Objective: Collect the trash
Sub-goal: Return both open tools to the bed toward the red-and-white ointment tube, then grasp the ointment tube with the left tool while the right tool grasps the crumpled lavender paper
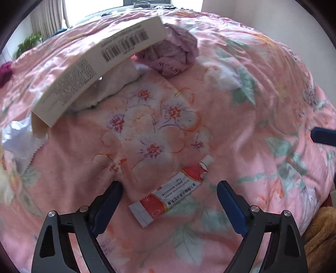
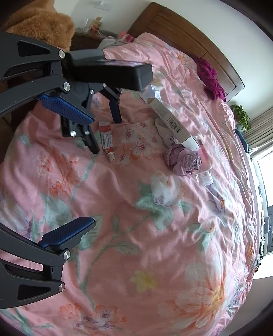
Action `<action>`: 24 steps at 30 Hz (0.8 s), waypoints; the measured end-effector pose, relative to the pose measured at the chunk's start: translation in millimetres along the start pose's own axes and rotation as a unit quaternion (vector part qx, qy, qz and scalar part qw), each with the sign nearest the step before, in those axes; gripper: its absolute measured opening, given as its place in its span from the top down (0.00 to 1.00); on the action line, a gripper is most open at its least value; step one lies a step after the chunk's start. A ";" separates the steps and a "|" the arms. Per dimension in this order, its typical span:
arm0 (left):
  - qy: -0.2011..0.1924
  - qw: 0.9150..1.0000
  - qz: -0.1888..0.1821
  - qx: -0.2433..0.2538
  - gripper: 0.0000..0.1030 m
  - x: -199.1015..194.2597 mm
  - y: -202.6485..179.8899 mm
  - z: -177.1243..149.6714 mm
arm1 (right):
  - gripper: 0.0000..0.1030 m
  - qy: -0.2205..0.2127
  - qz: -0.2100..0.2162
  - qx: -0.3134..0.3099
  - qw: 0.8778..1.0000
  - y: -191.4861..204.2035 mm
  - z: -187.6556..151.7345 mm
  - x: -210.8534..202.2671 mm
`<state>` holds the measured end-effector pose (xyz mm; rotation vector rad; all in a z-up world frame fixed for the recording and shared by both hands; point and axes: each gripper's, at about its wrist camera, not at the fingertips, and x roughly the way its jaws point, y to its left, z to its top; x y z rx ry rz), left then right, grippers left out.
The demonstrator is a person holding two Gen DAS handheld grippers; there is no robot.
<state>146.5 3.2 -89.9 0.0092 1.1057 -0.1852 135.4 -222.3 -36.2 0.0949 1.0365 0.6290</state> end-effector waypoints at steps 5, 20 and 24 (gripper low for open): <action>-0.005 1.000 0.011 0.002 0.13 6.5 -2.4 -4.7 | 0.14 0.008 0.006 0.002 1.000 0.7 -0.9 4.9; -0.011 1.000 -0.005 -0.004 0.91 -2.6 -12.3 -9.9 | 0.14 0.013 0.014 0.013 1.000 0.2 0.3 7.5; -0.007 1.000 0.009 0.023 0.89 -2.0 -17.2 -5.2 | 0.14 0.016 0.018 0.023 0.999 -4.0 -1.3 8.5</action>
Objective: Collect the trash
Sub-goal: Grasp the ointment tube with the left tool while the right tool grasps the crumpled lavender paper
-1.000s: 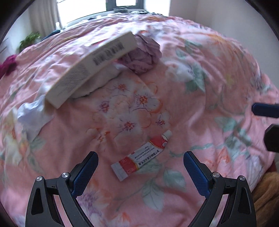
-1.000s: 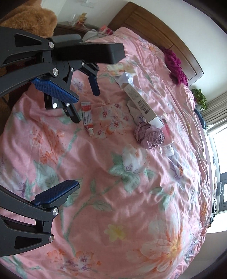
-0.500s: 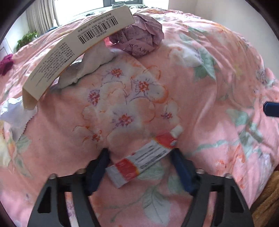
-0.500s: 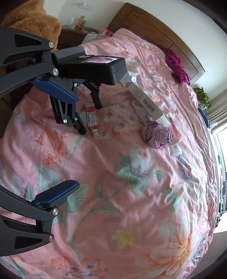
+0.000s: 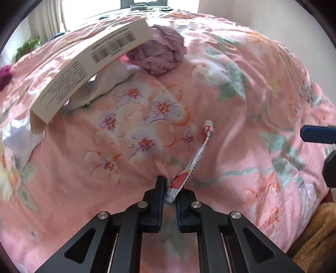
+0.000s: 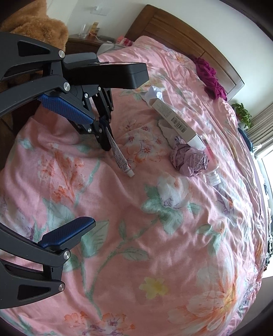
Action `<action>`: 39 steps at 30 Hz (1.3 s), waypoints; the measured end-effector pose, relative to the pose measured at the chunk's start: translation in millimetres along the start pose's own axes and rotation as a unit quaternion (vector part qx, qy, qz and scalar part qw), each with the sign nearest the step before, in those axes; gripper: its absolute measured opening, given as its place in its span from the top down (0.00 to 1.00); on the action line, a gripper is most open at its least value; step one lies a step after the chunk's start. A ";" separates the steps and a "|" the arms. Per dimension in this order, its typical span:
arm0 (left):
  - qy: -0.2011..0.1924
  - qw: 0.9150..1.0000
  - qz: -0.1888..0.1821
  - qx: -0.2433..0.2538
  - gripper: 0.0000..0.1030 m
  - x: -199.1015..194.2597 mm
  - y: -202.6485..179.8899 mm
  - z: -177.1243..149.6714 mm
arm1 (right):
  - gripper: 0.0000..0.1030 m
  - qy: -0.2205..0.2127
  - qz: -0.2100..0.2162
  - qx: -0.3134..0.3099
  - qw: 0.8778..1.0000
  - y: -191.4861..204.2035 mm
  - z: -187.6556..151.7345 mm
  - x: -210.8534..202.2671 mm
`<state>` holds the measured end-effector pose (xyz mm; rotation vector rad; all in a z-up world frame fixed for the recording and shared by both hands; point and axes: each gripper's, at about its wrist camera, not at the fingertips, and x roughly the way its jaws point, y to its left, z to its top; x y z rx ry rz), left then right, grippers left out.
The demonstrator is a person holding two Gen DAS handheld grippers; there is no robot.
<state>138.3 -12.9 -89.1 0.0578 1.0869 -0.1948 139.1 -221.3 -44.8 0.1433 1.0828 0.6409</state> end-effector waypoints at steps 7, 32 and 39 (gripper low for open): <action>0.005 1.000 -0.016 0.023 0.44 -1.7 -26.4 18.5 | 0.14 0.000 0.009 0.016 1.000 -8.4 -2.5 -1.4; -0.008 0.991 -0.104 -0.080 0.93 -2.1 0.0 6.0 | 0.14 -0.006 0.027 0.022 0.999 -4.8 12.0 -4.8; -0.040 0.988 -0.037 -0.146 0.93 -43.3 42.5 -5.0 | 0.13 -0.031 -0.018 -0.058 0.998 32.5 74.6 7.5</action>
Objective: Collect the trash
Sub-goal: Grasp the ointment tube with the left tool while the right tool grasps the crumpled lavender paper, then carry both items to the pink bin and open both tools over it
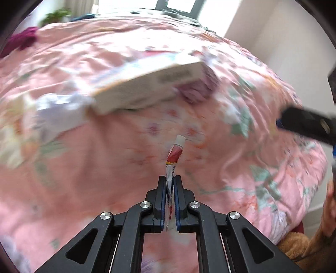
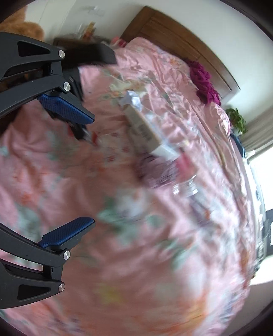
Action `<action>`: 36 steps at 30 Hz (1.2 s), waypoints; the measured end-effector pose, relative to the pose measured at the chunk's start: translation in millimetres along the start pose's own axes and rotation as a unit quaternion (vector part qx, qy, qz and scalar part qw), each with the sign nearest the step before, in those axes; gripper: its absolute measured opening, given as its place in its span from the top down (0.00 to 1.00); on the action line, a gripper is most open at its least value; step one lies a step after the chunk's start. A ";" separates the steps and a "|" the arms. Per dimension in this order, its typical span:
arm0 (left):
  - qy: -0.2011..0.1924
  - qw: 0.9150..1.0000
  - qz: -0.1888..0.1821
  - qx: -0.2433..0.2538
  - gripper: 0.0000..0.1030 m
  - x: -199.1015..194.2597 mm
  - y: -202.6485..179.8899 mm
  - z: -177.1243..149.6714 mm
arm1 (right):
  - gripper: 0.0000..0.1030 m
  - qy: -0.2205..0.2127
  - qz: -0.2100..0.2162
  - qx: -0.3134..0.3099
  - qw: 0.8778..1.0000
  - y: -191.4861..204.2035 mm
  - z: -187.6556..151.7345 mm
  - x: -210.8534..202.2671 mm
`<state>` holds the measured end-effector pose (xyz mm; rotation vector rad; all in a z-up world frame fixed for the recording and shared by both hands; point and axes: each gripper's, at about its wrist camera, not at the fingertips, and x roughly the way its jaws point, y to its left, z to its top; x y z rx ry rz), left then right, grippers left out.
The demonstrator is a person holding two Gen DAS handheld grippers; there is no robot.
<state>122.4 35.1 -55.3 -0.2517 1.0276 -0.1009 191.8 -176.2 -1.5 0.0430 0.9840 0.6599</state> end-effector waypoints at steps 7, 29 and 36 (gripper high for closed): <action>-0.018 0.998 0.000 -0.055 0.93 -19.3 35.3 -15.1 | 0.13 0.033 -0.067 -0.098 0.992 18.6 43.3 55.0; -0.041 0.995 -0.025 -0.083 0.93 -27.9 48.8 -15.8 | 0.58 -0.004 -0.078 -0.090 0.993 14.0 44.2 37.3; -0.080 0.991 -0.011 -0.107 0.93 -72.5 58.4 -29.4 | 0.58 -0.030 -0.009 -0.106 0.994 58.3 21.9 -13.7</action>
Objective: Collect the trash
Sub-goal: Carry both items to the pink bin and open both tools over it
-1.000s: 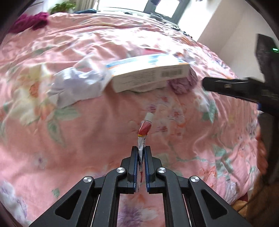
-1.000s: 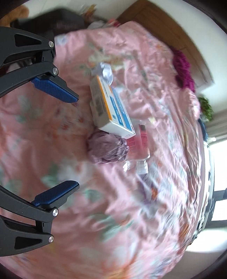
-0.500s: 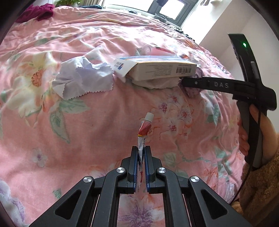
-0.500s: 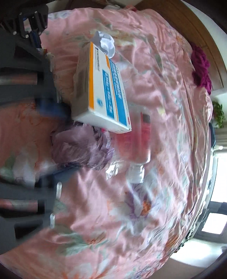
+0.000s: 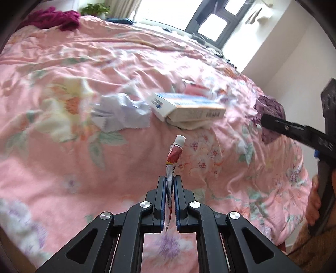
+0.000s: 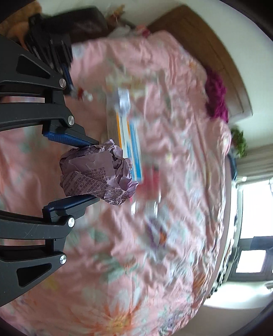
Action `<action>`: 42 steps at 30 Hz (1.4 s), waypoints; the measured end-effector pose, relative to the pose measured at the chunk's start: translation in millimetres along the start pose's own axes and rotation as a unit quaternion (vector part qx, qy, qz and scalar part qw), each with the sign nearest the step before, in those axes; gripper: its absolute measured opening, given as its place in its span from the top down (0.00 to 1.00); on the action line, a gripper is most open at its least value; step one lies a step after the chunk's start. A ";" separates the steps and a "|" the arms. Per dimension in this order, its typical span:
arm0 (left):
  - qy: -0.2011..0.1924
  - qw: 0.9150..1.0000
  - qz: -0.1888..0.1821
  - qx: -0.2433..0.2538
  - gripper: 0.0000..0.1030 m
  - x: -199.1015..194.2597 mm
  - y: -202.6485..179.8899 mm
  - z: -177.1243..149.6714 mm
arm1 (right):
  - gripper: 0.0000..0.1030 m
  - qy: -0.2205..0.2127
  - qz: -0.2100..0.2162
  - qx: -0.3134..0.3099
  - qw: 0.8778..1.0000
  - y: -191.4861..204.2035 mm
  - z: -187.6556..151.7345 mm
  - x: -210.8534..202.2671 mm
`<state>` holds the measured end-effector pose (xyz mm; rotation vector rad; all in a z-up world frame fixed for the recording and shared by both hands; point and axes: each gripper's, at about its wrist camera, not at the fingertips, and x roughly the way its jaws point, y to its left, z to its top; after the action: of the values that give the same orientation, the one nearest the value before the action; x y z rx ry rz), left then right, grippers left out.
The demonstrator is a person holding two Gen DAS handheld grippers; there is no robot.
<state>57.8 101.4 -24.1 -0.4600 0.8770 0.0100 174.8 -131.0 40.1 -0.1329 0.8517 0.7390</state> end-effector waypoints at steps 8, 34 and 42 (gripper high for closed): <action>-0.054 0.994 0.071 -0.067 0.93 -83.2 60.7 -33.6 | 0.58 0.026 0.156 -0.060 0.986 117.4 -14.4 3.5; -0.028 0.881 0.274 -0.385 0.93 -203.5 303.3 -250.0 | 0.58 0.222 0.300 -0.281 0.884 452.8 -127.8 107.2; 0.022 0.870 0.243 -0.429 0.93 -165.0 328.6 -282.9 | 0.58 0.271 0.270 -0.289 0.878 458.8 -163.5 144.7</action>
<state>-321.4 316.2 -183.0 -1.0568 0.9884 0.8904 -161.1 226.3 -92.9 -0.6836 1.1960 1.5215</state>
